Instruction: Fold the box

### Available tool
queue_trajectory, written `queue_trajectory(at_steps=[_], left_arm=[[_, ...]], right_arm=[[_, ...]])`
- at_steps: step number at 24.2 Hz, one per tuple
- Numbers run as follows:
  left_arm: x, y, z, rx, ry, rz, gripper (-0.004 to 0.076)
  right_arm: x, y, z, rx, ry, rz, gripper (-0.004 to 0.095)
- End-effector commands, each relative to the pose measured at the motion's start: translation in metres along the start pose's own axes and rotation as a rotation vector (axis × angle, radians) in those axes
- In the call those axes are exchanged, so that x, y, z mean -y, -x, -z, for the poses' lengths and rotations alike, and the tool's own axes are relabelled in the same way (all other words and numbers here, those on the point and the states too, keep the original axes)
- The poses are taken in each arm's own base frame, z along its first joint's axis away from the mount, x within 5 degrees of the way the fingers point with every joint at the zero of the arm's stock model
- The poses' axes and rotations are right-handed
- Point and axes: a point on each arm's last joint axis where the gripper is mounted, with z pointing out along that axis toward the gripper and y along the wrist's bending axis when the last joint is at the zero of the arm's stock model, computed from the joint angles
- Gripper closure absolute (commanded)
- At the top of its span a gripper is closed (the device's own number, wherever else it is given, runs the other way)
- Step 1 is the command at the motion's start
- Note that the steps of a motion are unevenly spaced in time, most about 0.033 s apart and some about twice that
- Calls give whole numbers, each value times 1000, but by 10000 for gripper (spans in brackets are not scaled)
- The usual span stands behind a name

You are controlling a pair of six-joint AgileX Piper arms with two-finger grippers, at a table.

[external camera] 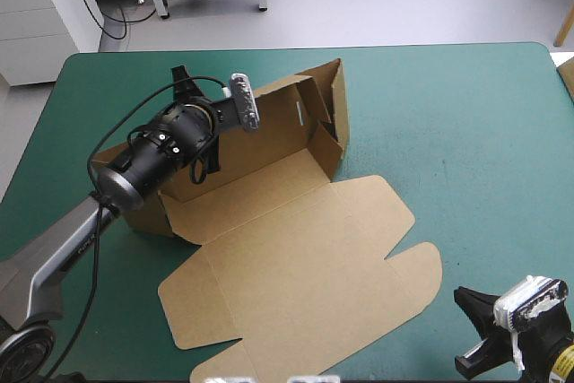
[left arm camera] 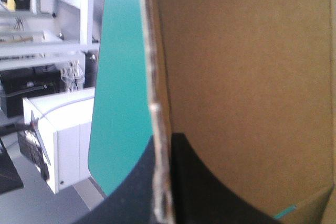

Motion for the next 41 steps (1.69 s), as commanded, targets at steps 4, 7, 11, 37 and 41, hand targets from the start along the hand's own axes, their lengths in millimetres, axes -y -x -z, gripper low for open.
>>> queue_trajectory(at_steps=[4, 7, 11, 37, 41], left_arm=[[2, 27, 35, 149, 72, -115, 731], [4, 28, 35, 161, 82, -137, 731], [20, 22, 23, 194, 157, -204, 731], [73, 3, -5, 352, 302, -224, 731], [74, 4, -5, 358, 298, -218, 731]], right_arm=[[-1, 12, 3, 79, 4, 5, 929], [-1, 12, 3, 79, 4, 0, 929], [-1, 12, 3, 77, 5, -20, 929], [1, 12, 2, 81, -15, -2, 896], [-1, 12, 2, 82, 0, 17, 654]])
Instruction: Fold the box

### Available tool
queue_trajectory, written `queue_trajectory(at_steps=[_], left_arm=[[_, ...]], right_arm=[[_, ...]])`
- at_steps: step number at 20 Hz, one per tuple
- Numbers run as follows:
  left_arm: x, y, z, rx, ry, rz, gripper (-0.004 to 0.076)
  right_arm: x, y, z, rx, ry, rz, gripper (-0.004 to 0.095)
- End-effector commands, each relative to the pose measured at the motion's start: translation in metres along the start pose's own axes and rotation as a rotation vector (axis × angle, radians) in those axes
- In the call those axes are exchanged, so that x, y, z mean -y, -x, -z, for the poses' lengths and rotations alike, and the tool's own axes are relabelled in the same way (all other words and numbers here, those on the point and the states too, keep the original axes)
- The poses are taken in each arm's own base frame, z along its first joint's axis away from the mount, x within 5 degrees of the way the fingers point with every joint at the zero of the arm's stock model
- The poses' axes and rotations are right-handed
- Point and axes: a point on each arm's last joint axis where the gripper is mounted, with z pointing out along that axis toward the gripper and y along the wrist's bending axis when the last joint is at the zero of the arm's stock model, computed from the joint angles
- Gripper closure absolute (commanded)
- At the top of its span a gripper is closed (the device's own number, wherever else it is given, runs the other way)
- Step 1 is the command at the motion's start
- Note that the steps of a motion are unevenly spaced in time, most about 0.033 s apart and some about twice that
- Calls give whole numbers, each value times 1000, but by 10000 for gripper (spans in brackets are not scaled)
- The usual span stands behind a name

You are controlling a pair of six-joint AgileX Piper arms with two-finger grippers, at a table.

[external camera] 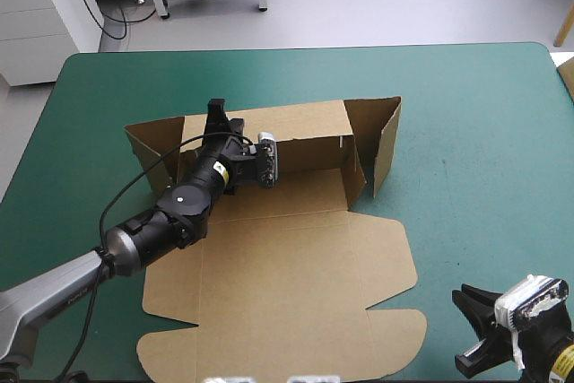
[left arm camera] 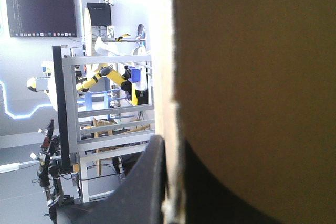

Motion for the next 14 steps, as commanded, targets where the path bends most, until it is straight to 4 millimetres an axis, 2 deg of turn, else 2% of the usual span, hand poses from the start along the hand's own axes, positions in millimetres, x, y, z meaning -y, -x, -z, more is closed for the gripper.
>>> queue_trajectory(at_steps=[1, 2, 3, 10, 14], left_arm=[[-6, 6, 6, 57, 12, 32, 731], [-6, 6, 6, 56, 12, 33, 731], [-6, 6, 6, 56, 12, 36, 731], [-4, 13, 10, 77, -2, 57, 731], [-2, 24, 15, 115, -5, 45, 731]], right_arm=[[-1, 12, 2, 83, 7, 23, 563], [-1, 13, 2, 87, 1, 30, 448], [-1, 13, 2, 87, 1, 30, 415], [-1, 13, 3, 83, -1, -1, 420], [0, 24, -8, 15, -42, -31, 419]])
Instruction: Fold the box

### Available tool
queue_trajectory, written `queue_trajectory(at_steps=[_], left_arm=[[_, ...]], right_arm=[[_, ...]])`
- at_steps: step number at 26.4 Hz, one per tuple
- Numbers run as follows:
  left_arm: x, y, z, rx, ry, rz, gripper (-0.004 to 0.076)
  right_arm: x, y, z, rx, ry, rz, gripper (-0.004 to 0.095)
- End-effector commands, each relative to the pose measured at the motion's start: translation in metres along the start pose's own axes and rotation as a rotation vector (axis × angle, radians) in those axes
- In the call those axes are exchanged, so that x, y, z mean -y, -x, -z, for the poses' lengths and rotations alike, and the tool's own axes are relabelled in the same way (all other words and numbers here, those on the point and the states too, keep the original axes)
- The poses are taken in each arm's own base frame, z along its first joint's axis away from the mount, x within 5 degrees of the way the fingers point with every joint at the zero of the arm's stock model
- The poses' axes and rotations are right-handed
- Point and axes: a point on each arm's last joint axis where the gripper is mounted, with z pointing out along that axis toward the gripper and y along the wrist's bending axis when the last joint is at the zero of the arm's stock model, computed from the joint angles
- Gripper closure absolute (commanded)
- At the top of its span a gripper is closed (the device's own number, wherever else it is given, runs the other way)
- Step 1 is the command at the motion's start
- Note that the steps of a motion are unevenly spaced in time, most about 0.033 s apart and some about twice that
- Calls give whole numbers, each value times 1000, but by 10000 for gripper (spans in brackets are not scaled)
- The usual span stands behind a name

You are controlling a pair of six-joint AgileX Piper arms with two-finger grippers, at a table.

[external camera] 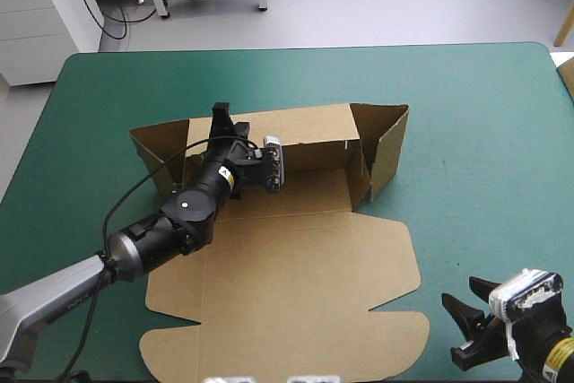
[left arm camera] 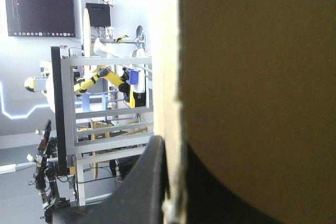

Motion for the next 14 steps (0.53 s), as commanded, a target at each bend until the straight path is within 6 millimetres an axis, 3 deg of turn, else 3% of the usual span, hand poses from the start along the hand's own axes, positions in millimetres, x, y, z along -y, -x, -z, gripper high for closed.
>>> queue_trajectory(at_steps=[1, 9, 14], left_arm=[[-6, 13, 10, 96, 4, 29, 731], [-7, 9, 9, 66, 12, 31, 731], [-7, 9, 9, 66, 12, 31, 731]], right_arm=[[-1, 33, -4, 40, -39, -17, 419], [-10, 122, -1, 93, -64, -13, 419], [-7, 164, -2, 54, -167, 27, 419]])
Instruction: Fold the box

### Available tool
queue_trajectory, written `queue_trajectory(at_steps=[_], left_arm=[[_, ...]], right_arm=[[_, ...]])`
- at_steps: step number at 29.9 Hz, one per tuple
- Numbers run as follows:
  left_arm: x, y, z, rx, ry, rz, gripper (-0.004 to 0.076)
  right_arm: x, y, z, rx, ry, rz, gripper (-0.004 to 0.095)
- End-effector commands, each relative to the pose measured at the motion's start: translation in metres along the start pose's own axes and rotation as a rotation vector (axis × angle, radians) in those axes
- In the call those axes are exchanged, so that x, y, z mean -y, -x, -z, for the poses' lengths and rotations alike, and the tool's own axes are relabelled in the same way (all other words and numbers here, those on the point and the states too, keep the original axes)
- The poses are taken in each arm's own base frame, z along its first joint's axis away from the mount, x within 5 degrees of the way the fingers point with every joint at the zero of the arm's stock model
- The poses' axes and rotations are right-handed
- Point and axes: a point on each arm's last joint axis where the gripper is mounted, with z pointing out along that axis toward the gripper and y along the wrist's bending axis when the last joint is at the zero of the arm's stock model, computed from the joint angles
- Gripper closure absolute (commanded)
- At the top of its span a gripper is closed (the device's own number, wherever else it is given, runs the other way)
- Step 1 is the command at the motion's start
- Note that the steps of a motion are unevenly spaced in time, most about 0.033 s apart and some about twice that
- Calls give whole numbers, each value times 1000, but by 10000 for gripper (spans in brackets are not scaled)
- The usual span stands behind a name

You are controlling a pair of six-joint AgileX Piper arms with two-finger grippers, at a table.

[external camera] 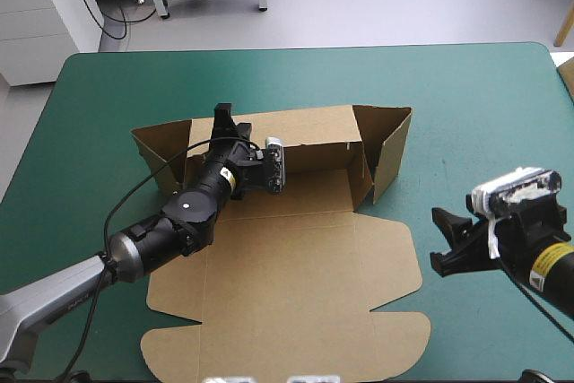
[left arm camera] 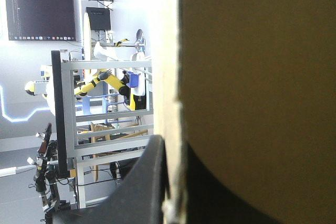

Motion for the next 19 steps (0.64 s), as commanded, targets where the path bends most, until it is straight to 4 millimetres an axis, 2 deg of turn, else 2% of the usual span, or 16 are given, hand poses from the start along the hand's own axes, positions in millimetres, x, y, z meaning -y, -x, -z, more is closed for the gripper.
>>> queue_trajectory(at_steps=[1, 5, 12, 19], left_arm=[[-8, 8, 9, 63, 12, 33, 731], [-8, 8, 9, 63, 12, 33, 731], [-7, 8, 9, 65, 12, 33, 731], [-7, 8, 9, 65, 12, 33, 731]], right_arm=[[3, 38, 3, 52, -82, 27, 419], [4, 69, 3, 72, -137, 10, 419], [-2, 113, -6, 97, -166, 2, 419], [-5, 145, -31, 42, -212, 28, 419]])
